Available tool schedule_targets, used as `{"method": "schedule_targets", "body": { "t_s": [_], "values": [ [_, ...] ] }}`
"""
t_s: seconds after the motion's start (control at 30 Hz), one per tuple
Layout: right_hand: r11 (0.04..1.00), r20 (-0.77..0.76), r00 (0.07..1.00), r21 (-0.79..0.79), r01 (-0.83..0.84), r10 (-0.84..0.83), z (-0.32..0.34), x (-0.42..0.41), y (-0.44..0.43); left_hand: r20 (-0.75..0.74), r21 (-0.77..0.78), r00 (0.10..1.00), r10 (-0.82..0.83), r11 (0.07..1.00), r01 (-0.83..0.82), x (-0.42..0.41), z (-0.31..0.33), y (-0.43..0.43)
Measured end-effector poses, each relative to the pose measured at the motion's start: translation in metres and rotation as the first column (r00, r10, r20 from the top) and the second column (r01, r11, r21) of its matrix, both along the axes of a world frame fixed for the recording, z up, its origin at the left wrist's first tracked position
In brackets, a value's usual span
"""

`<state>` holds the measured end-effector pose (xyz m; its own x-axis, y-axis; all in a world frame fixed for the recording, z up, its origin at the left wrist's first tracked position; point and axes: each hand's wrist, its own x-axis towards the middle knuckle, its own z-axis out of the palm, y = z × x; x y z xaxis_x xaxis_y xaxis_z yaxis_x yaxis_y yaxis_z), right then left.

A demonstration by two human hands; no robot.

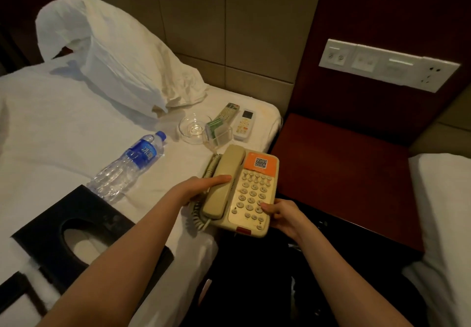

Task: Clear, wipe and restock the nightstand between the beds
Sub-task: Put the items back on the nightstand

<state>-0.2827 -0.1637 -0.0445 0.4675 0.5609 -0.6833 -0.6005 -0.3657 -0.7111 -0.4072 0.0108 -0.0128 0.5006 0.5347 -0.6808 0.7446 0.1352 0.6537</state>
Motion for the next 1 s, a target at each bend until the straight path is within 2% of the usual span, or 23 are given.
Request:
{"method": "schedule_targets", "body": {
  "t_s": [0.2, 0.4, 0.73, 0.83, 1.0],
  "values": [
    [0.992, 0.026, 0.991, 0.006, 0.130, -0.130, 0.001, 0.045, -0.032, 0.057, -0.021, 0.998, -0.022, 1.000, 0.023, 0.053, 0.000, -0.029],
    [0.971, 0.046, 0.970, 0.026, 0.237, -0.238, 0.003, 0.088, -0.038, 0.094, -0.146, 0.995, 0.023, 0.989, -0.009, 0.099, -0.006, -0.039],
    [0.914, 0.040, 0.913, 0.035, 0.405, -0.406, -0.003, 0.174, -0.016, 0.291, -0.140, 0.953, 0.082, 0.989, -0.042, 0.202, -0.027, -0.014],
    [0.906, 0.071, 0.903, 0.031, 0.422, -0.423, -0.007, 0.201, -0.005, 0.315, -0.150, 0.943, 0.110, 0.986, -0.065, 0.229, -0.033, -0.008],
    [0.891, 0.130, 0.882, 0.031, 0.453, -0.453, -0.018, 0.243, 0.016, 0.345, -0.083, 0.935, 0.087, 0.995, -0.062, 0.276, -0.047, 0.009]
  ]
}}
